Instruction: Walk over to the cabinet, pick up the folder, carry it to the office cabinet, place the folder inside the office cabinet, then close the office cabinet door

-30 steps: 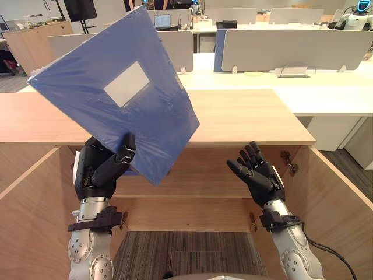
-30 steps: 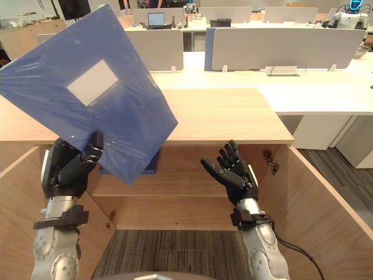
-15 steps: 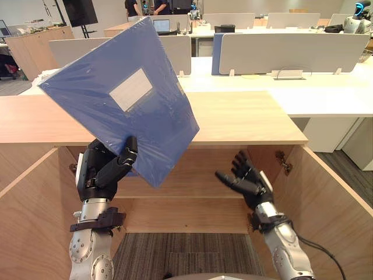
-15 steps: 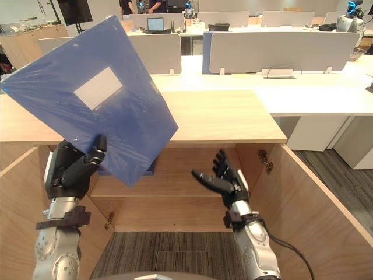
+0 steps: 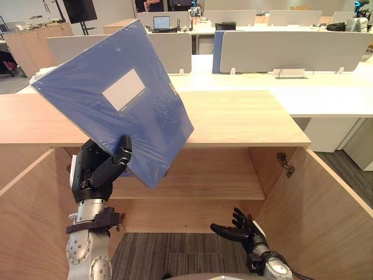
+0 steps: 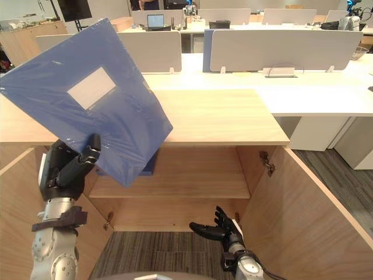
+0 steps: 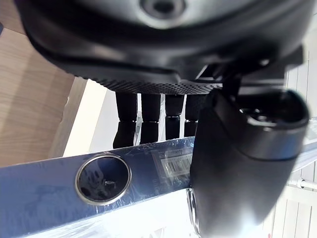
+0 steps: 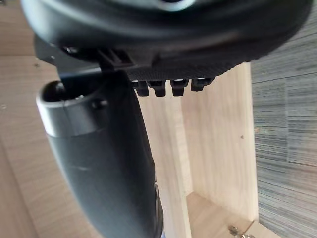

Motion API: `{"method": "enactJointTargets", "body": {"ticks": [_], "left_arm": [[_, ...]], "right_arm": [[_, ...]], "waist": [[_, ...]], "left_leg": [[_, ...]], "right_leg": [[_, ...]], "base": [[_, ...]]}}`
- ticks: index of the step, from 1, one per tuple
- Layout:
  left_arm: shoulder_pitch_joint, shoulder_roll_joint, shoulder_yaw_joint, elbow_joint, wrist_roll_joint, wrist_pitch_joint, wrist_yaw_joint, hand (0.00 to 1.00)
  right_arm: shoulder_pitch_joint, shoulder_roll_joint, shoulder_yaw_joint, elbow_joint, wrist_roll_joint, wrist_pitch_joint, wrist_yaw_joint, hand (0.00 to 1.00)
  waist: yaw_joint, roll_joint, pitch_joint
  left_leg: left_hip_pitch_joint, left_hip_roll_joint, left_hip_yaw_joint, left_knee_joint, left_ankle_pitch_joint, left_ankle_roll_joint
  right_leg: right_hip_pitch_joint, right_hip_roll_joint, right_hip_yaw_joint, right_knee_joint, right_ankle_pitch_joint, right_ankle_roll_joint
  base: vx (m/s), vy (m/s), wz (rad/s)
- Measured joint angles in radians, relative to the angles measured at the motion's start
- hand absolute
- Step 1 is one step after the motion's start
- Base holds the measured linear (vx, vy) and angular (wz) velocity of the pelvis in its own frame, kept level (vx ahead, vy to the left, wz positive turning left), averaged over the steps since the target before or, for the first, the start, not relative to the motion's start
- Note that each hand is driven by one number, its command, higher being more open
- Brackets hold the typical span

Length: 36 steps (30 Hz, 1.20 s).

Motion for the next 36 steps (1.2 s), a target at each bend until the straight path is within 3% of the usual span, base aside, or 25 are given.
{"method": "enactJointTargets", "body": {"ticks": [2, 5, 8, 12, 17, 23, 28, 36], "left_arm": [[0.000, 0.004, 0.004, -0.014, 0.000, 0.000, 0.000, 0.00], [0.000, 0.024, 0.009, -0.040, 0.000, -0.001, -0.014, 0.00], [0.000, 0.053, 0.030, -0.042, 0.000, -0.001, -0.038, 0.00], [0.008, 0.092, 0.112, -0.042, -0.005, -0.001, -0.046, 0.00], [0.012, 0.095, 0.162, -0.042, -0.036, -0.002, -0.045, 0.00], [0.003, 0.095, 0.140, -0.042, -0.040, -0.002, -0.057, 0.00], [-0.016, 0.104, 0.070, -0.036, -0.045, -0.002, -0.061, 0.00], [-0.135, 0.241, -0.156, 0.009, -0.065, -0.002, -0.188, 0.00]], "right_arm": [[0.015, -0.028, 0.013, -0.122, -0.006, -0.001, 0.026, 1.00], [0.044, -0.086, -0.011, -0.342, 0.120, -0.006, 0.106, 1.00], [0.066, -0.090, -0.141, -0.499, 0.254, -0.045, 0.148, 1.00], [0.082, -0.085, -0.450, -0.625, 0.465, -0.117, 0.109, 1.00], [0.125, -0.061, -0.573, -0.687, 0.564, -0.181, 0.100, 1.00], [0.119, -0.046, -0.537, -0.727, 0.576, -0.194, 0.089, 1.00], [0.035, -0.052, -0.377, -0.728, 0.613, -0.210, 0.066, 1.00], [-0.260, -0.210, -0.102, -0.689, 0.590, -0.220, 0.034, 1.00]], "waist": [[0.000, -0.002, 0.002], [0.001, -0.008, 0.006], [-0.003, -0.010, 0.006], [-0.035, -0.012, 0.007], [-0.064, -0.009, 0.004], [-0.080, -0.003, 0.001], [-0.073, 0.003, -0.003], [-0.034, 0.004, -0.005]], "left_leg": [[0.002, 0.000, 0.007, 0.000, -0.002, 0.002], [0.003, -0.002, 0.014, 0.000, -0.005, 0.004], [0.004, -0.007, 0.016, 0.000, -0.008, 0.003], [0.008, -0.012, 0.025, 0.000, -0.017, 0.006], [0.022, -0.007, 0.055, 0.001, -0.031, 0.005], [0.023, -0.004, 0.084, 0.019, -0.048, 0.002], [0.023, -0.005, 0.083, 0.024, -0.048, 0.002], [0.027, -0.012, 0.061, 0.027, -0.040, 0.007]], "right_leg": [[-0.001, 0.002, 0.007, 0.000, 0.000, 0.000], [-0.001, -0.001, 0.013, -0.001, -0.001, 0.002], [-0.001, -0.006, 0.016, -0.001, -0.004, 0.006], [-0.001, -0.012, 0.025, -0.001, -0.011, 0.010], [-0.002, -0.011, 0.056, 0.003, -0.015, 0.010], [-0.014, -0.010, 0.088, 0.024, -0.018, 0.015], [-0.014, -0.010, 0.088, 0.031, -0.020, 0.017], [0.001, -0.014, 0.066, 0.034, -0.020, 0.017]], "base": [[-0.01, -0.007, -0.10], [0.00, -0.004, -0.05], [0.00, 0.000, 0.00], [0.01, -0.005, -0.05], [0.01, -0.019, -0.21], [-0.02, -0.013, -0.14], [-0.06, -0.008, 0.01], [-0.07, -0.004, 0.08]]}}
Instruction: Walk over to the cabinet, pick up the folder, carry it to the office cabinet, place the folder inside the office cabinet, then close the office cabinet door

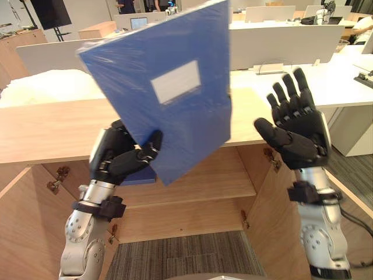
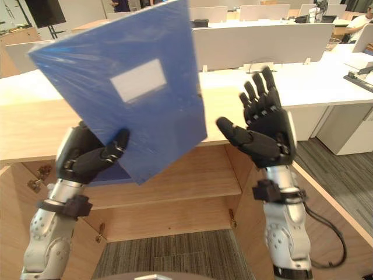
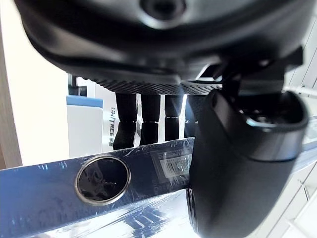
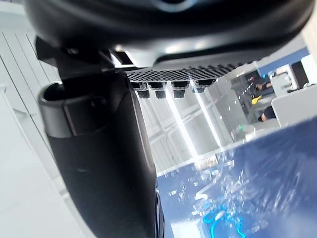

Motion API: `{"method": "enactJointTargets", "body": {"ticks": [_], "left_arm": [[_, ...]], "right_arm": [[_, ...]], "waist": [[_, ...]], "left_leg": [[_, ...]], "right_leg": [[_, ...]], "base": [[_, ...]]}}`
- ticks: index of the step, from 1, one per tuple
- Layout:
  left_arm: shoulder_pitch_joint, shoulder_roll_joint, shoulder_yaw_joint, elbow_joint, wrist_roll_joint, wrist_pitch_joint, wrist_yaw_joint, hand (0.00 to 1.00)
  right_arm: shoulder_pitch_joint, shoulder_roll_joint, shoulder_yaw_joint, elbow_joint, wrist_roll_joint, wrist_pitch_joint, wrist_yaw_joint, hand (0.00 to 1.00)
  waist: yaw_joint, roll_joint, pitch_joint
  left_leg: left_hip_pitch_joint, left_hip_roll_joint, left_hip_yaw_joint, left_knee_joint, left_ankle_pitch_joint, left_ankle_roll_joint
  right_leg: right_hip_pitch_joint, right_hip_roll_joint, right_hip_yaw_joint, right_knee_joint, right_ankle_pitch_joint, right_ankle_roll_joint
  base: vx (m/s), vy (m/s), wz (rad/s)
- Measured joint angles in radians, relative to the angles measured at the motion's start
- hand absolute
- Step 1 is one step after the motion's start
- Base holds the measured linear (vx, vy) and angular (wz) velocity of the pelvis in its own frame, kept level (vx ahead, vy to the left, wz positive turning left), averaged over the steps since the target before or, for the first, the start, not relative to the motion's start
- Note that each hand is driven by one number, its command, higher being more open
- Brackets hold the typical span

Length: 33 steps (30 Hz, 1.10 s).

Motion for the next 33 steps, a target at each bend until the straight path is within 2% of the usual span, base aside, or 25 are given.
{"method": "enactJointTargets", "body": {"ticks": [5, 9, 14, 20, 21, 27, 28, 30, 33], "left_arm": [[-0.039, 0.041, -0.022, 0.023, -0.087, 0.001, -0.052, 0.00], [-0.071, 0.086, -0.072, 0.048, -0.154, 0.002, -0.085, 0.00], [-0.092, 0.134, -0.082, 0.070, -0.195, 0.002, -0.097, 0.00], [-0.110, 0.174, -0.081, 0.078, -0.232, 0.002, -0.120, 0.00], [-0.111, 0.176, -0.080, 0.079, -0.233, 0.002, -0.120, 0.00], [-0.112, 0.218, -0.081, 0.088, -0.259, 0.001, -0.120, 0.00], [-0.112, 0.231, -0.084, 0.098, -0.278, 0.000, -0.120, 1.00], [-0.112, 0.263, -0.099, 0.123, -0.301, -0.009, -0.120, 1.00], [-0.112, 0.376, -0.221, 0.171, -0.319, -0.043, -0.119, 1.00]], "right_arm": [[-0.141, -0.096, 0.059, 0.097, -0.012, -0.003, 0.001, 1.00], [-0.237, -0.210, 0.154, 0.191, -0.008, -0.002, 0.017, 1.00], [-0.364, -0.358, 0.250, 0.292, 0.025, 0.001, 0.061, 1.00], [-0.465, -0.437, 0.319, 0.367, 0.035, 0.003, 0.133, 1.00], [-0.473, -0.437, 0.324, 0.375, 0.035, 0.003, 0.138, 0.00], [-0.564, -0.511, 0.456, 0.429, 0.078, 0.004, 0.150, 0.00], [-0.583, -0.541, 0.490, 0.429, 0.107, 0.004, 0.154, 0.00], [-0.611, -0.595, 0.549, 0.429, 0.148, 0.002, 0.165, 0.00], [-0.623, -0.704, 0.628, 0.423, 0.179, 0.004, 0.165, 0.00]], "waist": [[0.006, -0.004, -0.002], [0.020, -0.014, -0.005], [0.038, -0.017, -0.007], [0.057, -0.037, -0.020], [0.058, -0.039, -0.021], [0.063, -0.040, -0.022], [0.064, -0.041, -0.022], [0.065, -0.044, -0.025], [0.074, -0.061, -0.040]], "left_leg": [[0.007, -0.005, -0.016, -0.026, 0.021, 0.004], [0.014, -0.012, -0.023, -0.026, 0.024, 0.007], [0.014, -0.012, -0.024, -0.027, 0.030, 0.008], [0.013, -0.013, -0.026, -0.027, 0.033, 0.010], [0.013, -0.013, -0.026, -0.027, 0.033, 0.010], [0.013, -0.015, -0.023, -0.031, 0.036, 0.013], [0.013, -0.015, -0.022, -0.031, 0.037, 0.013], [0.013, -0.015, -0.020, -0.029, 0.037, 0.013], [0.012, -0.016, -0.019, -0.027, 0.037, 0.012]], "right_leg": [[0.003, -0.003, -0.020, 0.000, 0.000, 0.000], [0.016, -0.009, -0.027, -0.003, 0.000, 0.000], [0.017, -0.010, -0.032, -0.004, 0.000, 0.000], [0.017, -0.011, -0.034, -0.005, 0.000, 0.000], [0.017, -0.011, -0.034, -0.005, 0.000, 0.000], [0.018, -0.013, -0.034, -0.008, 0.004, 0.004], [0.018, -0.014, -0.034, -0.009, 0.006, 0.004], [0.018, -0.014, -0.033, -0.010, 0.007, 0.004], [0.019, -0.020, -0.034, -0.012, 0.007, 0.004]], "base": [[-0.06, -0.007, 0.11], [-0.05, 0.005, 0.06], [-0.07, -0.003, 0.02], [-0.05, -0.007, 0.01], [-0.06, -0.004, 0.00], [-0.06, 0.001, -0.01], [-0.06, 0.003, -0.02], [-0.05, -0.001, -0.02], [-0.01, -0.001, 0.00]]}}
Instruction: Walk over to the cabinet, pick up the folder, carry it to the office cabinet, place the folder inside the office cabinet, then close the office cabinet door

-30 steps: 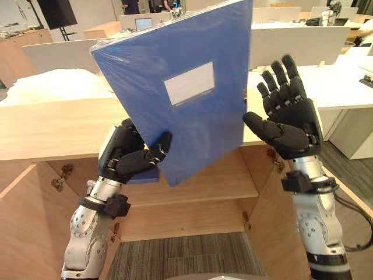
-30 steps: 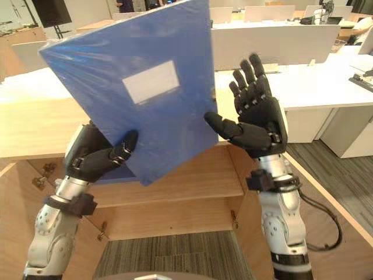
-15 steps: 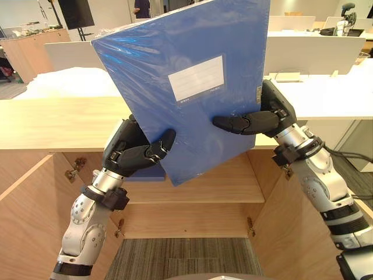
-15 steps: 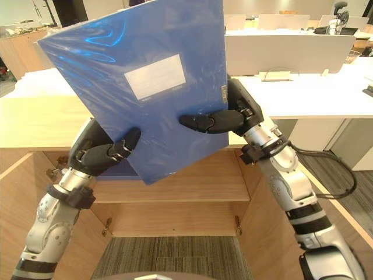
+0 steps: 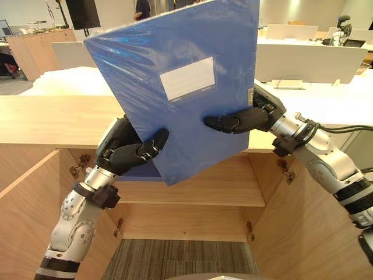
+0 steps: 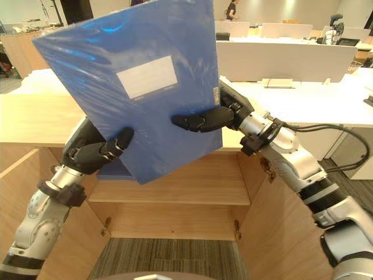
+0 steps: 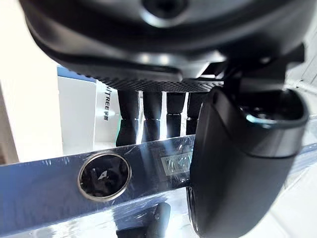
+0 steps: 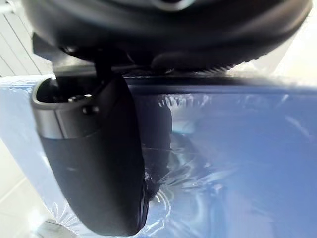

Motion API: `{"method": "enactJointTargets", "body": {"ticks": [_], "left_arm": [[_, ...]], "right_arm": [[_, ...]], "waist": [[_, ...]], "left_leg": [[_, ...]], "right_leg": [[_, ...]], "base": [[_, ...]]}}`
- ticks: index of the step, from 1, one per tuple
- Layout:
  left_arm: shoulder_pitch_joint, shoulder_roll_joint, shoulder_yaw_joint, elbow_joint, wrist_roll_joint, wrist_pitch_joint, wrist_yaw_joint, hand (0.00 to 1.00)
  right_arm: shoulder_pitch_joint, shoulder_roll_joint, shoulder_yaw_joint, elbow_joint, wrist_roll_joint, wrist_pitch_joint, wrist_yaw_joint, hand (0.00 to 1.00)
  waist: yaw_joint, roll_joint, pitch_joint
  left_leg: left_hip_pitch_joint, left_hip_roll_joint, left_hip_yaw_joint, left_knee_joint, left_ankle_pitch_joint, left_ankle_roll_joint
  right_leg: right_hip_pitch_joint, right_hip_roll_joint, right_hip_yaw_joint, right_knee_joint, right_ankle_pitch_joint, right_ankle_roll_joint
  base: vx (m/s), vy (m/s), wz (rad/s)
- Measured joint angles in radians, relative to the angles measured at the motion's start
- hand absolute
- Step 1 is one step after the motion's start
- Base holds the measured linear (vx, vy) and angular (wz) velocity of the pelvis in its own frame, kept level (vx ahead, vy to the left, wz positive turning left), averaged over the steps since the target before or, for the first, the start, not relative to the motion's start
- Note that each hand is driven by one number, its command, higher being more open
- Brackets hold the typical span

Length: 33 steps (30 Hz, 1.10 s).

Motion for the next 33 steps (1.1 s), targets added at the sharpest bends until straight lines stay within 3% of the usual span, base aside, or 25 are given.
{"method": "enactJointTargets", "body": {"ticks": [3, 7, 8, 10, 12, 16, 18, 24, 27, 30, 33], "left_arm": [[0.016, 0.089, -0.149, 0.049, 0.001, 0.006, -0.010, 1.00], [0.066, 0.138, -0.322, 0.114, 0.193, 0.064, -0.133, 1.00], [0.102, 0.119, -0.380, 0.159, 0.237, 0.102, -0.170, 1.00], [0.134, 0.073, -0.387, 0.198, 0.270, 0.115, -0.191, 1.00], [0.151, -0.030, -0.383, 0.285, 0.305, 0.123, -0.203, 1.00], [0.150, -0.263, -0.250, 0.497, 0.297, 0.122, -0.174, 1.00], [0.140, -0.322, -0.216, 0.610, 0.303, 0.116, -0.141, 1.00], [0.106, -0.392, -0.130, 1.018, 0.494, 0.108, -0.006, 1.00], [0.106, -0.407, -0.003, 1.193, 0.668, 0.109, 0.092, 1.00], [0.103, -0.449, 0.138, 1.230, 0.828, 0.103, 0.209, 1.00], [0.101, -0.470, 0.209, 1.245, 0.955, 0.105, 0.309, 1.00]], "right_arm": [[0.000, -0.112, 0.071, -0.044, -0.027, 0.012, 0.001, 0.00], [0.004, -0.140, 0.094, -0.236, -0.278, 0.030, 0.027, 0.00], [0.005, -0.140, 0.090, -0.349, -0.382, 0.018, 0.045, 0.00], [0.015, -0.126, 0.088, -0.425, -0.438, -0.002, 0.052, 0.00], [0.049, -0.080, 0.061, -0.477, -0.516, -0.047, 0.059, 0.00], [0.149, 0.045, -0.066, -0.485, -0.621, -0.093, 0.043, 0.00], [0.208, 0.095, -0.085, -0.476, -0.695, -0.096, 0.028, 0.00], [0.304, 0.225, 0.013, -0.265, -0.870, -0.071, 0.021, 0.00], [0.305, 0.303, 0.124, -0.052, -0.999, -0.034, 0.017, 0.00], [0.311, 0.406, 0.183, 0.197, -1.125, -0.010, 0.014, 0.00], [0.320, 0.479, 0.189, 0.384, -1.171, 0.013, 0.004, 0.00]], "waist": [[0.005, -0.007, -0.005], [-0.019, -0.007, -0.005], [-0.025, -0.007, -0.005], [-0.026, -0.010, -0.005], [-0.016, -0.017, -0.010], [-0.006, -0.019, -0.010], [-0.005, -0.017, -0.009], [-0.013, -0.029, 0.026], [-0.009, -0.033, 0.051], [0.004, -0.014, 0.079], [0.010, 0.014, 0.100]], "left_leg": [[-0.002, -0.003, 0.002, -0.004, -0.001, -0.001], [-0.007, -0.004, 0.006, -0.005, -0.003, 0.000], [-0.007, -0.004, 0.008, -0.005, -0.004, 0.000], [-0.007, -0.004, 0.007, -0.005, -0.005, -0.001], [-0.013, -0.004, -0.003, -0.005, -0.005, -0.001], [-0.041, -0.004, -0.025, -0.005, 0.001, 0.006], [-0.043, -0.005, -0.025, -0.005, 0.002, 0.006], [-0.046, 0.003, -0.020, -0.004, 0.005, 0.003], [-0.046, 0.010, -0.020, 0.000, 0.005, 0.002], [-0.032, 0.010, -0.022, 0.000, 0.005, 0.001], [-0.033, 0.009, -0.024, 0.000, 0.006, 0.000]], "right_leg": [[0.000, -0.004, -0.001, -0.002, 0.000, 0.000], [-0.004, -0.006, 0.001, -0.005, 0.000, 0.000], [-0.005, -0.006, 0.004, -0.007, 0.000, 0.001], [-0.005, -0.004, 0.005, -0.010, 0.000, 0.000], [-0.006, -0.002, -0.002, -0.014, 0.000, 0.000], [-0.025, -0.001, -0.020, -0.018, 0.000, 0.000], [-0.026, -0.002, -0.019, -0.020, 0.000, 0.000], [-0.033, 0.009, -0.010, -0.019, 0.004, -0.004], [-0.033, 0.012, -0.010, -0.020, 0.007, -0.009], [-0.017, 0.009, -0.013, -0.024, 0.008, -0.010], [-0.017, 0.009, -0.015, -0.023, 0.009, -0.009]], "base": [[0.00, 0.000, 0.00], [0.00, 0.000, -0.02], [0.00, 0.000, -0.04], [0.00, -0.003, 0.03], [-0.02, -0.014, 0.15], [-0.06, -0.011, 0.13], [-0.02, -0.004, 0.00], [-0.02, -0.026, -0.05], [-0.01, -0.026, -0.01], [-0.04, -0.017, 0.02], [-0.07, -0.007, 0.01]]}}
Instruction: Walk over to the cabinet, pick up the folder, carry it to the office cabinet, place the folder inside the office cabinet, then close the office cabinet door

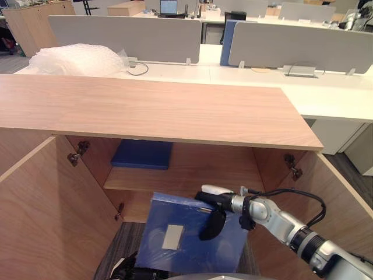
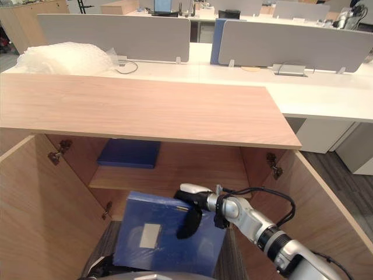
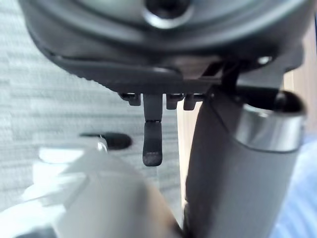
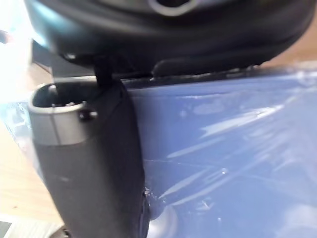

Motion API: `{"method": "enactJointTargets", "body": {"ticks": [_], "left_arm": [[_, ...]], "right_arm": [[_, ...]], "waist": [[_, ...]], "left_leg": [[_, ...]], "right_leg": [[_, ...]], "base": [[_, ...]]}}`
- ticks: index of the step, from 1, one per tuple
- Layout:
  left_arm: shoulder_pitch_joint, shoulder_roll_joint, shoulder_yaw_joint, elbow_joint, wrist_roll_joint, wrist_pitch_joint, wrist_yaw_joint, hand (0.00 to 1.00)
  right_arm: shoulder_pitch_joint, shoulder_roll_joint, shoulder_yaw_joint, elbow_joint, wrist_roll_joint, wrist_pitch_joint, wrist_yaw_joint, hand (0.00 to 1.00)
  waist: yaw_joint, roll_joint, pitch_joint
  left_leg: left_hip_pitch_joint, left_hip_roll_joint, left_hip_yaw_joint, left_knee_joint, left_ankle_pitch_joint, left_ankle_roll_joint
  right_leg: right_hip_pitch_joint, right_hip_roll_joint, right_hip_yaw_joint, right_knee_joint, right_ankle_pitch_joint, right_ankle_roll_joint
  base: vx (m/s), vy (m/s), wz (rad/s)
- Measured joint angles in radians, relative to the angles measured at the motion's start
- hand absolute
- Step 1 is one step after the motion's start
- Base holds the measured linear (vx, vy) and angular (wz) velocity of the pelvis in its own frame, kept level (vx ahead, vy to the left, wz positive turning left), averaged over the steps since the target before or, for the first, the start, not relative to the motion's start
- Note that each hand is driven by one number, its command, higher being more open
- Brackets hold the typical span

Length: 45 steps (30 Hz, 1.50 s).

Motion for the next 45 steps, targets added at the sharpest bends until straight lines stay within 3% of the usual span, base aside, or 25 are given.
{"method": "enactJointTargets", "body": {"ticks": [5, 7, 11, 13, 17, 19, 22, 25, 26, 28, 31, 33, 34, 36, 40, 45], "left_arm": [[0.006, -0.057, 0.100, -0.001, 0.087, 0.001, 0.092, 1.00], [0.007, -0.084, 0.139, -0.001, 0.087, 0.007, 0.115, 1.00], [0.012, -0.116, 0.172, -0.007, 0.039, 0.029, 0.147, 1.00], [0.016, -0.128, 0.172, -0.015, -0.003, 0.031, 0.166, 1.00], [0.024, -0.142, 0.176, -0.033, -0.029, 0.041, 0.187, 1.00], [0.025, -0.152, 0.195, -0.054, -0.033, 0.048, 0.202, 1.00], [0.028, -0.155, 0.231, -0.073, -0.033, 0.055, 0.226, 1.00], [0.028, -0.157, 0.261, -0.092, -0.042, 0.061, 0.233, 1.00], [0.027, -0.169, 0.282, -0.115, -0.048, 0.062, 0.235, 1.00], [0.028, -0.183, 0.290, -0.133, -0.083, 0.061, 0.244, 1.00], [0.028, -0.207, 0.289, -0.141, -0.124, 0.061, 0.245, 1.00], [0.020, -0.222, 0.287, -0.155, -0.163, 0.060, 0.245, 1.00], [0.010, -0.224, 0.279, -0.174, -0.181, 0.058, 0.246, 1.00], [0.004, -0.224, 0.278, -0.191, -0.195, 0.050, 0.247, 1.00], [-0.040, -0.230, 0.277, -0.198, -0.221, 0.048, 0.254, 1.00], [-0.069, -0.256, 0.280, -0.209, -0.240, 0.048, 0.274, 1.00]], "right_arm": [[0.042, 0.170, -0.162, 0.258, 0.068, 0.063, -0.107, 0.00], [0.046, 0.263, -0.297, 0.378, 0.234, 0.088, -0.167, 0.00], [0.043, 0.346, -0.444, 0.480, 0.564, 0.110, -0.279, 0.00], [0.033, 0.371, -0.525, 0.493, 0.864, 0.112, -0.325, 0.00], [-0.001, 0.423, -0.691, 0.491, 1.210, 0.047, -0.373, 0.00], [-0.014, 0.439, -0.757, 0.448, 1.372, -0.031, -0.385, 0.00], [-0.069, 0.458, -0.825, 0.412, 1.407, -0.106, -0.433, 0.00], [-0.165, 0.453, -0.847, 0.415, 1.403, -0.109, -0.478, 0.00], [-0.240, 0.448, -0.863, 0.415, 1.381, -0.107, -0.497, 0.00], [-0.321, 0.433, -0.861, 0.414, 1.344, -0.092, -0.509, 0.00], [-0.426, 0.399, -0.862, 0.379, 1.320, -0.065, -0.511, 0.00], [-0.526, 0.365, -0.883, 0.365, 1.329, -0.055, -0.532, 0.00], [-0.588, 0.336, -0.923, 0.365, 1.330, -0.056, -0.544, 0.00], [-0.647, 0.313, -0.955, 0.359, 1.334, -0.060, -0.564, 0.00], [-0.807, 0.256, -0.981, 0.355, 1.415, -0.090, -0.614, 0.00], [-0.876, 0.248, -1.011, 0.353, 1.552, -0.178, -0.660, 0.00]], "waist": [[-0.001, 0.021, 0.024], [-0.002, 0.029, 0.038], [0.004, 0.037, 0.048], [0.007, 0.041, 0.060], [0.013, 0.046, 0.068], [0.028, 0.050, 0.081], [0.035, 0.056, 0.111], [0.059, 0.067, 0.139], [0.088, 0.078, 0.151], [0.114, 0.093, 0.171], [0.124, 0.137, 0.204], [0.128, 0.162, 0.243], [0.130, 0.171, 0.289], [0.134, 0.172, 0.324], [0.137, 0.200, 0.400], [0.141, 0.224, 0.419]], "left_leg": [[0.016, -0.008, -0.009, 0.000, -0.001, -0.001], [0.021, -0.012, -0.018, 0.000, -0.002, -0.001], [0.011, -0.021, -0.031, -0.001, -0.002, 0.000], [0.003, -0.027, -0.035, -0.004, -0.002, 0.001], [-0.008, -0.045, -0.041, -0.004, -0.007, 0.009], [-0.014, -0.058, -0.040, 0.000, -0.013, 0.017], [-0.033, -0.064, -0.030, 0.001, -0.012, 0.018], [-0.060, -0.047, 0.004, 0.008, -0.016, 0.023], [-0.112, -0.032, 0.036, 0.055, -0.036, 0.027], [-0.182, -0.020, 0.057, 0.166, -0.095, 0.028], [-0.290, -0.001, 0.055, 0.349, -0.181, 0.037], [-0.378, -0.003, 0.055, 0.463, -0.218, 0.046], [-0.412, -0.012, 0.052, 0.524, -0.238, 0.052], [-0.454, -0.022, 0.052, 0.576, -0.252, 0.058], [-0.582, -0.043, 0.052, 0.723, -0.290, 0.068], [-0.723, -0.069, 0.055, 0.871, -0.329, 0.073]], "right_leg": [[0.025, -0.006, -0.011, -0.009, -0.001, 0.001], [0.035, -0.010, -0.021, -0.013, -0.003, 0.004], [0.034, -0.017, -0.034, -0.018, -0.006, 0.008], [0.033, -0.022, -0.039, -0.024, -0.007, 0.010], [0.033, -0.038, -0.050, -0.034, -0.011, 0.017], [0.032, -0.052, -0.053, -0.038, -0.015, 0.023], [0.015, -0.062, -0.048, -0.038, -0.013, 0.028], [-0.025, -0.057, -0.018, -0.038, -0.001, 0.036], [-0.068, -0.048, 0.010, -0.038, 0.022, 0.046], [-0.100, -0.041, 0.026, -0.036, 0.033, 0.050], [-0.149, -0.022, 0.019, 0.011, 0.029, 0.056], [-0.237, -0.018, 0.009, 0.135, -0.027, 0.060], [-0.285, -0.023, -0.005, 0.237, -0.071, 0.069], [-0.340, -0.031, -0.014, 0.328, -0.109, 0.073], [-0.486, -0.045, -0.024, 0.527, -0.191, 0.072], [-0.634, -0.069, -0.022, 0.716, -0.267, 0.091]], "base": [[-0.03, -0.004, 0.06], [-0.03, -0.007, 0.12], [-0.02, 0.000, 0.12], [-0.01, 0.003, 0.08], [0.02, 0.008, 0.10], [0.06, 0.015, 0.05], [0.07, 0.008, -0.04], [0.02, -0.016, -0.36], [-0.02, -0.009, -0.60], [-0.04, 0.014, -0.49], [-0.07, 0.044, -0.18], [-0.13, 0.071, 0.01], [-0.13, 0.064, 0.17], [-0.17, 0.060, 0.12], [-0.18, 0.044, 0.03], [-0.17, 0.059, 0.06]]}}
